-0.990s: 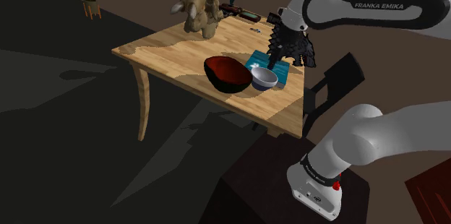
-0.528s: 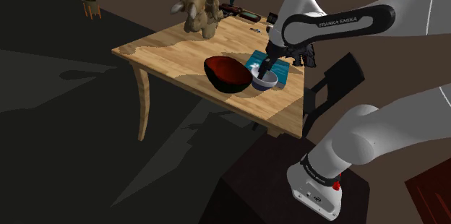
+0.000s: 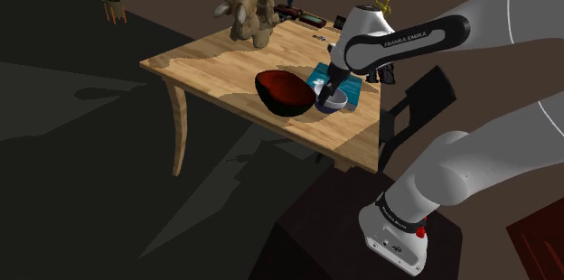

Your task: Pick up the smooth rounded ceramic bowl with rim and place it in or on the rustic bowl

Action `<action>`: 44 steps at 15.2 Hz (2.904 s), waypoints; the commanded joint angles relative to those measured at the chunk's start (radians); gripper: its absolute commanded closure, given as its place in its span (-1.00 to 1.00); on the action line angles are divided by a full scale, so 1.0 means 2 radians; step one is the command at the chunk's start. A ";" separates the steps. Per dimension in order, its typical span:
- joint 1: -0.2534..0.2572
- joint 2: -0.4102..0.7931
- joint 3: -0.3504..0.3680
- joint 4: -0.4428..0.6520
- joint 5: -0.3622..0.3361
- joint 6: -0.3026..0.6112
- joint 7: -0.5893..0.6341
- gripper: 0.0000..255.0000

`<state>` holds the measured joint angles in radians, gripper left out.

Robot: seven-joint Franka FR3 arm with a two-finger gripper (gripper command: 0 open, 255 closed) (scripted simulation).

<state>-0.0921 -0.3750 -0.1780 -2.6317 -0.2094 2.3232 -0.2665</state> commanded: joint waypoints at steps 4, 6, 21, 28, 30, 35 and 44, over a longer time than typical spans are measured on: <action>0.000 0.006 -0.001 -0.005 -0.001 0.011 0.001 -1.00; 0.000 0.006 -0.001 -0.005 -0.001 0.011 0.001 -1.00; 0.000 -0.008 0.001 0.006 0.001 -0.013 -0.001 1.00; 0.002 -0.034 0.005 0.035 0.006 -0.068 -0.006 1.00; 0.002 -0.040 0.006 0.044 0.007 -0.083 -0.008 1.00; 0.004 -0.053 0.008 0.068 0.011 -0.120 -0.011 1.00; 0.005 -0.067 0.013 0.118 0.016 -0.184 -0.017 1.00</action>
<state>-0.0821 -0.5049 -0.1538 -2.4085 -0.1786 1.9722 -0.2999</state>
